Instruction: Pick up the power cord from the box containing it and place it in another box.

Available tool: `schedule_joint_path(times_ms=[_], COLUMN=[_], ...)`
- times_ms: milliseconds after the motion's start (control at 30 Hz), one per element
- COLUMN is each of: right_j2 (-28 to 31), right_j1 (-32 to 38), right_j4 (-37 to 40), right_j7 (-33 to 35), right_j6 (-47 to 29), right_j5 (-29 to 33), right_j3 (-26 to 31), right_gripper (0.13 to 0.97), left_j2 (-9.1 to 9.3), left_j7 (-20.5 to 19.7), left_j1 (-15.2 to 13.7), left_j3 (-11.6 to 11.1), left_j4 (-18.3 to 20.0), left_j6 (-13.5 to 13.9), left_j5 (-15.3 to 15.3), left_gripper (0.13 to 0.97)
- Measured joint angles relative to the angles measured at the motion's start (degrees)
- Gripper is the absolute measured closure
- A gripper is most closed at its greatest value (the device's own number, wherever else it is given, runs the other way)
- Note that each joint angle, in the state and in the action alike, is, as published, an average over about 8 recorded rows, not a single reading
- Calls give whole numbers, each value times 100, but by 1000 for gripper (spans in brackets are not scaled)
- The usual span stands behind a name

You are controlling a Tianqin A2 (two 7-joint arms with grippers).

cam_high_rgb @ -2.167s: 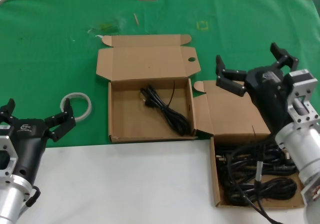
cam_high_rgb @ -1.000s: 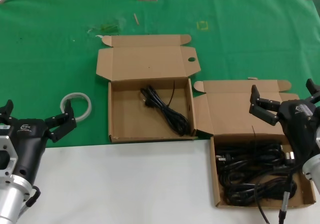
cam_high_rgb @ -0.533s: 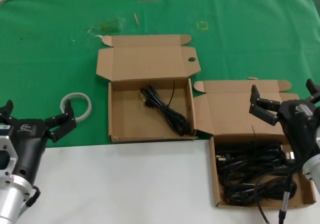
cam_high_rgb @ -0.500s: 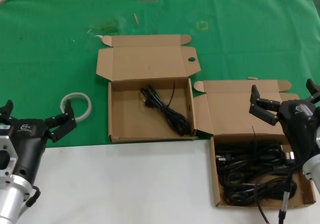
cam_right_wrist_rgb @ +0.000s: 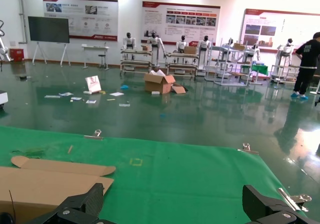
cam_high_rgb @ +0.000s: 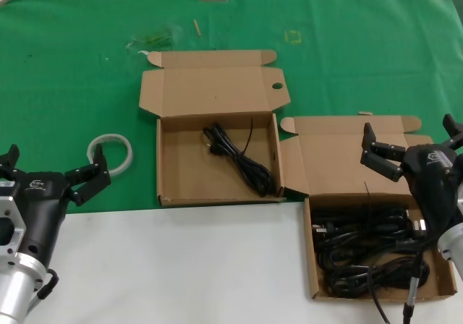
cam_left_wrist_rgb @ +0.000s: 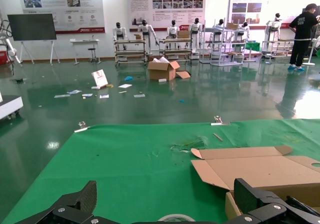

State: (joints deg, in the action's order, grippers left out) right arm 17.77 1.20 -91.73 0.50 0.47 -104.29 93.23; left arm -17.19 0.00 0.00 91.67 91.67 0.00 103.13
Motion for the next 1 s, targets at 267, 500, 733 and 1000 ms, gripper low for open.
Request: schedule_joint_path(times_ms=[267, 500, 733, 1000], right_j2=[0, 0, 0, 0], right_j1=[0, 0, 0, 0], right_j4=[0, 0, 0, 0], right_j7=[0, 0, 0, 0], right_j6=[0, 0, 0, 0], right_j5=[0, 0, 0, 0], right_j3=[0, 0, 0, 0], right_gripper=[129, 129, 129, 129], left_j2=[0, 0, 0, 0], left_j7=[0, 0, 0, 0], left_j1=[0, 0, 0, 0], left_j3=[0, 0, 0, 0], left_j4=[0, 0, 0, 0], left_j6=[0, 0, 0, 0], left_j5=[0, 0, 0, 0], left_gripper=[132, 132, 132, 132])
